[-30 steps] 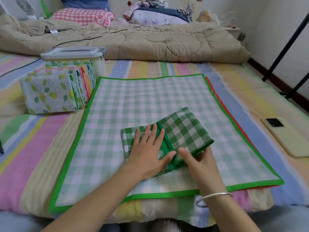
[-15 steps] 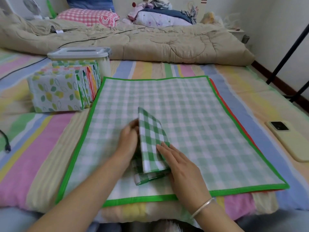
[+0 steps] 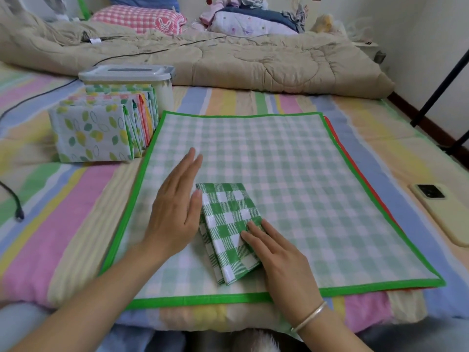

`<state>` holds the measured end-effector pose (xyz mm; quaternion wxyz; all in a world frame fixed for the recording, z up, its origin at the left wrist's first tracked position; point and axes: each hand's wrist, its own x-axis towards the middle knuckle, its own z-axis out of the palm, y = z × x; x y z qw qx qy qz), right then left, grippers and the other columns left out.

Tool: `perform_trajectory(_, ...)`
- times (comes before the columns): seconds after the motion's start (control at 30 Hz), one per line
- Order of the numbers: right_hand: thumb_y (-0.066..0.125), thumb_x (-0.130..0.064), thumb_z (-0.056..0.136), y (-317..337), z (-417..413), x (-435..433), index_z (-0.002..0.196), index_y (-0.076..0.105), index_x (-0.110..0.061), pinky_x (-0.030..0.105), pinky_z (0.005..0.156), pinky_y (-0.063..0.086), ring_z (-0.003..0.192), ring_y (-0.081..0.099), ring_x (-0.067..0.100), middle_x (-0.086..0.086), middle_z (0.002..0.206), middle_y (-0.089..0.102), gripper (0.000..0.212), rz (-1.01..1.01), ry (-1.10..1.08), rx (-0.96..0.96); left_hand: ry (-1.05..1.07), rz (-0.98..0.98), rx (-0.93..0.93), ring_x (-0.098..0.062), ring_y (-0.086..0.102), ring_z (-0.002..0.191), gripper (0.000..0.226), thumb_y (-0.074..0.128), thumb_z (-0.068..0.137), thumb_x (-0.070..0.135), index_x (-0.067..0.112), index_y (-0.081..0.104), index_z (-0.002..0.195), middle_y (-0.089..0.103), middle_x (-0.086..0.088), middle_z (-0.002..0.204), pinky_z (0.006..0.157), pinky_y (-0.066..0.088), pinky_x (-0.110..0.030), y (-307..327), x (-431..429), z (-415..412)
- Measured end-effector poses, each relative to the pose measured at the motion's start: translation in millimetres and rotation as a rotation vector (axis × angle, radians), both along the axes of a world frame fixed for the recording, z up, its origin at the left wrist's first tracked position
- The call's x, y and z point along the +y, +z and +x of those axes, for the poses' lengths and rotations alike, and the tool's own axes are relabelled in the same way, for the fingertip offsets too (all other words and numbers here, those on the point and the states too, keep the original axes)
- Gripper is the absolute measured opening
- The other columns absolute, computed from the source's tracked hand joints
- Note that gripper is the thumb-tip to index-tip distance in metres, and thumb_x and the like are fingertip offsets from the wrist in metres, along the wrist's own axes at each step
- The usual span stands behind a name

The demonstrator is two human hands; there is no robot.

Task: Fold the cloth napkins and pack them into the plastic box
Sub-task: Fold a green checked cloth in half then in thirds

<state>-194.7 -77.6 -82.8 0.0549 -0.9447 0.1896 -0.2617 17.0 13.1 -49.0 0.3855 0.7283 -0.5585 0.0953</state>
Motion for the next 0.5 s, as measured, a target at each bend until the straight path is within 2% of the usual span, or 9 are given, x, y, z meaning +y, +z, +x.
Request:
perform_trajectory(0.03,0.038,-0.014,0.088,-1,1,0,0.114,0.072,-0.014,0.033,0.084,0.057,0.118,0.061,0.028,0.003,0.126,0.066,0.043,-0.005,0.001,0.003,-0.023,0.084,-0.101,-0.014,0.014,0.153,0.057,0.027,0.105,0.035,0.009,0.028,0.156,0.022,-0.003,0.165,0.125,0.011,-0.037,0,-1,2)
perform_trajectory(0.1,0.039,-0.015,0.088,-1,1,-2,0.115,0.072,-0.015,0.032,0.084,0.057,0.117,0.062,0.028,0.003,0.126,0.066,0.043,-0.024,0.012,0.011,-0.062,0.378,-0.277,-0.012,0.004,0.154,0.072,0.01,0.102,0.059,0.015,0.023,0.158,0.016,-0.001,0.166,0.125,0.001,-0.044,-5,-2,6)
perform_trajectory(0.17,0.038,-0.014,0.088,-1,0,-4,0.118,0.071,-0.015,0.034,0.087,0.056,0.118,0.062,0.029,0.004,0.126,0.066,0.045,-0.043,0.031,0.033,-0.049,0.609,-0.258,-0.005,-0.009,0.152,0.089,-0.008,0.089,0.074,0.024,0.01,0.16,0.001,0.005,0.167,0.124,-0.006,-0.041,-17,-2,10)
perform_trajectory(0.27,0.037,-0.014,0.088,-1,0,-8,0.124,0.067,-0.016,0.036,0.093,0.054,0.12,0.06,0.029,0.005,0.13,0.063,0.047,-0.054,0.058,0.082,-0.07,0.679,-0.134,-0.002,-0.007,0.151,0.086,0.001,0.088,0.078,0.031,0.002,0.16,-0.008,0.012,0.165,0.124,-0.003,-0.03,-27,-4,20)
perform_trajectory(0.33,0.036,-0.013,0.086,0,0,-8,0.127,0.065,-0.019,0.034,0.094,0.053,0.122,0.058,0.027,0.004,0.132,0.062,0.05,-0.061,0.067,0.115,-0.079,0.698,-0.165,-0.003,-0.004,0.152,0.083,0.004,0.089,0.074,0.03,0.0,0.159,-0.009,0.012,0.165,0.122,-0.003,-0.027,-26,-6,23)
perform_trajectory(0.43,0.036,-0.011,0.083,5,-3,-9,0.129,0.064,-0.019,0.033,0.093,0.054,0.124,0.058,0.025,0.005,0.133,0.061,0.054,-0.068,0.11,0.19,-0.08,0.747,-0.244,-0.004,-0.012,0.151,0.08,0.0,0.092,0.071,0.027,-0.009,0.158,-0.017,0.009,0.164,0.124,-0.005,-0.032,-30,-4,22)
perform_trajectory(0.5,0.035,-0.011,0.083,7,-7,-12,0.134,0.059,-0.018,0.035,0.104,0.046,0.129,0.052,0.027,0.008,0.138,0.056,0.057,-0.093,0.149,0.278,-0.085,0.763,-0.262,-0.005,-0.019,0.15,0.084,-0.01,0.088,0.073,0.025,-0.013,0.157,-0.022,0.007,0.163,0.124,-0.007,-0.036,-32,-3,21)
